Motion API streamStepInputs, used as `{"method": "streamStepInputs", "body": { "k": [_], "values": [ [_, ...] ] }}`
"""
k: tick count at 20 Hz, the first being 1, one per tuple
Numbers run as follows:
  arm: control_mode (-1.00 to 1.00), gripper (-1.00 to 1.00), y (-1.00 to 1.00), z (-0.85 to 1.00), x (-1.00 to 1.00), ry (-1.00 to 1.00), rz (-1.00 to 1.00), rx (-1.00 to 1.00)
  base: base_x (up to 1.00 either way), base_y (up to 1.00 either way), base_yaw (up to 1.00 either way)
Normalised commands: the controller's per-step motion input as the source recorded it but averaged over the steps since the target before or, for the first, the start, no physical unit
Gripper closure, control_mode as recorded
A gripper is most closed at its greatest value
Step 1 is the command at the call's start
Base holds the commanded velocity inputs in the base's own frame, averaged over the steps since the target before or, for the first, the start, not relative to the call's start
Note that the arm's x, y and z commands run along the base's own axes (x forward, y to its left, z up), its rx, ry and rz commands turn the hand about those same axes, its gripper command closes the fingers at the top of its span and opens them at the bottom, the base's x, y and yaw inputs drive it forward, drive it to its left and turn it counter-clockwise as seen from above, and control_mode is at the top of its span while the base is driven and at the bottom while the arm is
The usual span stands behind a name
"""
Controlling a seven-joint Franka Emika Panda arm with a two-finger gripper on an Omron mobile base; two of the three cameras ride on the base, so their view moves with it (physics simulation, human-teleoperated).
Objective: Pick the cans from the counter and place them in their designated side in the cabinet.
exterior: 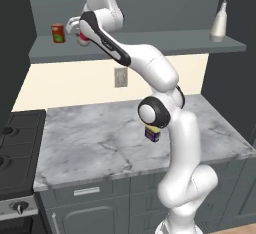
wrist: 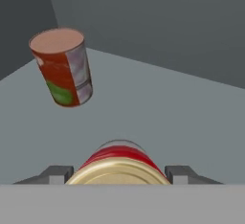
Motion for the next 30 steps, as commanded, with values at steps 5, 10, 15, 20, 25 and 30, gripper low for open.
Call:
{"method": "streamStepInputs", "body": {
  "k": [5, 10, 15, 20, 25, 30],
  "values": [
    [-1.00, 1.00, 0.08, 0.00, 0.22, 0.04, -0.01, -0.01, 0.00, 0.00, 0.00],
    [-1.00, 1.00, 0.08, 0.00, 0.25, 0.04, -0.01, -0.01, 0.00, 0.00, 0.00],
    [-1.00, -1.00, 0.08, -0.02, 0.26, 0.05, -0.01, -0.01, 0.00, 0.00, 0.00],
    [-1.00, -1.00, 0.04, -0.01, 0.22, 0.04, -0.01, -0.01, 0.00, 0.00, 0.00],
    [-1.00, -1.00, 0.02, 0.00, 0.21, 0.03, -0.01, 0.00, 0.00, 0.00, 0.00],
    [-1.00, -1.00, 0.11, 0.02, 0.32, 0.04, 0.00, 0.00, 0.00, 0.00, 0.00]
  ]
}}
